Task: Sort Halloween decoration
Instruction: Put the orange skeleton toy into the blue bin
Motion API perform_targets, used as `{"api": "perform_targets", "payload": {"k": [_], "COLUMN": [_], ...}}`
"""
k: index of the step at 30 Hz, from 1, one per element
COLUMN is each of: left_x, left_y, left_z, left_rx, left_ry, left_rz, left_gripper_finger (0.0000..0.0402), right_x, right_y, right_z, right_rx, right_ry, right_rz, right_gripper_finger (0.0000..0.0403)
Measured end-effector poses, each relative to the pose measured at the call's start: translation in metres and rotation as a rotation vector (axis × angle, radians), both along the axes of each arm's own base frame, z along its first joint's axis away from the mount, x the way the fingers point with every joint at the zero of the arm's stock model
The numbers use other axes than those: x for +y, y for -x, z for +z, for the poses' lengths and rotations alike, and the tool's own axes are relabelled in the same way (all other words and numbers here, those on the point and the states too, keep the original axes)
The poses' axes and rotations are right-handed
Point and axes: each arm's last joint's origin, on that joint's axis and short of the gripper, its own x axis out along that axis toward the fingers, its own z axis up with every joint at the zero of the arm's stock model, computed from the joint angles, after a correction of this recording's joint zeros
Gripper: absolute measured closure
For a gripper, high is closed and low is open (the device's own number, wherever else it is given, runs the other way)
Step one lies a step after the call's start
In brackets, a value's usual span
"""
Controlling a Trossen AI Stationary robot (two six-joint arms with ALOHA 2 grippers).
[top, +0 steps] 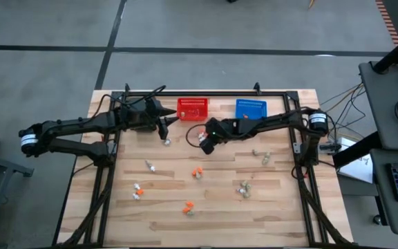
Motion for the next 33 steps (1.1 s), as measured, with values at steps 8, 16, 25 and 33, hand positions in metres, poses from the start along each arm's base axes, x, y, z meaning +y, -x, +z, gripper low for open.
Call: {"api": "perform_targets", "payload": {"k": [8, 16, 25, 33], "left_x": [-0.001, -0.001, -0.001, -0.001], "left_y": [0.002, 0.002, 0.002, 0.003], "left_z": [0.002, 0.002, 0.002, 0.001], "left_rx": [0.0, 0.001, 0.0, 0.004], "left_ry": [-0.012, -0.015, -0.016, -0.015], "left_rz": [-0.004, -0.006, -0.006, -0.007], "left_gripper_finger": [0.0265, 0.0265, 0.0265, 0.0265], "right_x": [-0.018, -0.058, -0.114, -0.149], "right_y": [0.021, 0.065, 0.115, 0.136], "right_z": [0.04, 0.072, 0.059, 0.039], "right_rx": [0.067, 0.303, 0.535, 0.612], "right_ry": [0.014, -0.021, -0.136, -0.197], "right_rz": [0.003, -0.081, -0.209, -0.243], "right_gripper_finger": [0.0391, 0.0391, 0.039, 0.039]}}
